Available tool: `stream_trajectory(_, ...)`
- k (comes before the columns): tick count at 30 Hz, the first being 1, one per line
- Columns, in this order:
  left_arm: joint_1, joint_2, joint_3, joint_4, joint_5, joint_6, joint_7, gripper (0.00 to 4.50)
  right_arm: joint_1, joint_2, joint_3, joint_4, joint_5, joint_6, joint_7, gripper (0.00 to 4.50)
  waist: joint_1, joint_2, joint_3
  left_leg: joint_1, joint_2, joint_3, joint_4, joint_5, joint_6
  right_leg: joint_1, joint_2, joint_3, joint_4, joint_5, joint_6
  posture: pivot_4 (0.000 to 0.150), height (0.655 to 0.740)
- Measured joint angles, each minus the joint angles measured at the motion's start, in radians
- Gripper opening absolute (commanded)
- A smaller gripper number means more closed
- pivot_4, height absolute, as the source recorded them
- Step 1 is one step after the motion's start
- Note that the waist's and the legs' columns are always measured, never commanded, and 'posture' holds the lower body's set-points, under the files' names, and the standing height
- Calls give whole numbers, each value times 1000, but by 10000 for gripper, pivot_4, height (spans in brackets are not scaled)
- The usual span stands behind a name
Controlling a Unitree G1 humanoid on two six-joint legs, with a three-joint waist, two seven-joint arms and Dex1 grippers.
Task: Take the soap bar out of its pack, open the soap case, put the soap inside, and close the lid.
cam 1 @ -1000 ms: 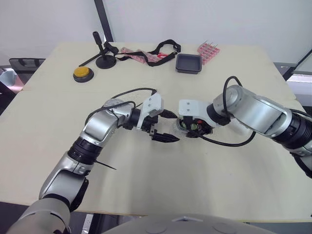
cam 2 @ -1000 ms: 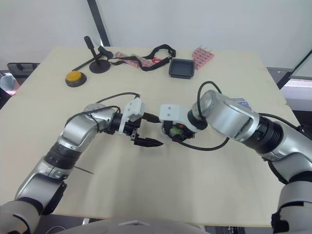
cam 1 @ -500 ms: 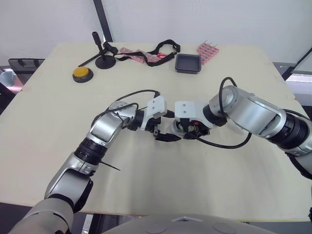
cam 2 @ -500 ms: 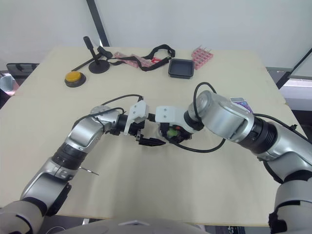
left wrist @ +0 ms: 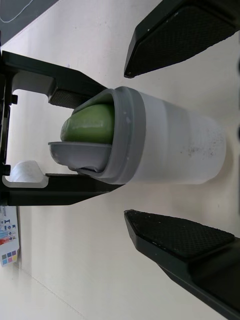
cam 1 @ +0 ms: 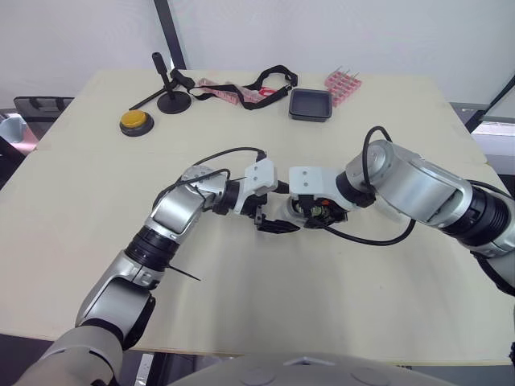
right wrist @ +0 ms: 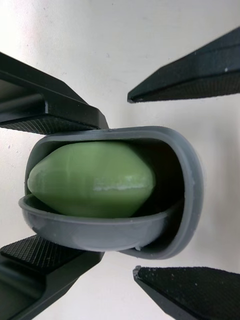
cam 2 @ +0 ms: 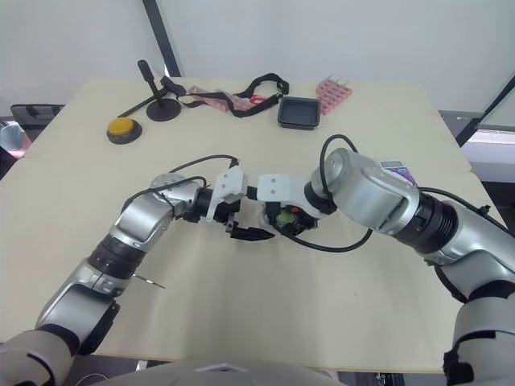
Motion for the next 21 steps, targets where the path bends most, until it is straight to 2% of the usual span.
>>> stream_trajectory(6, -1, -17, -9, 8, 17, -17, 6, 44948, 0, 3, 0, 0, -2, 0, 8, 21461, 0, 0, 0, 0, 0, 0, 0, 0, 0, 0, 0, 0, 0, 0, 0, 1500, 7400)
stream_trajectory(9, -2, -21, -10, 12, 18, -21, 9, 37374, 0, 3, 0, 0, -4, 1, 9, 21461, 0, 0, 0, 0, 0, 0, 0, 0, 0, 0, 0, 0, 1, 0, 0, 1500, 7400)
stream_trajectory(12, -2, -22, -10, 28, 20, -27, 11, 27692, 0, 3, 0, 0, -9, 1, 10, 21461, 0, 0, 0, 0, 0, 0, 1, 0, 0, 0, 0, 0, 1, 0, 0, 1500, 7400)
stream_trajectory(21, -5, -29, -17, 40, 37, -57, 21, 27692, 1, 3, 0, 2, -24, 2, 11, 21461, 1, 0, 0, 0, 0, 0, 1, 0, 0, 0, 0, 0, 2, 0, 0, 1500, 7400)
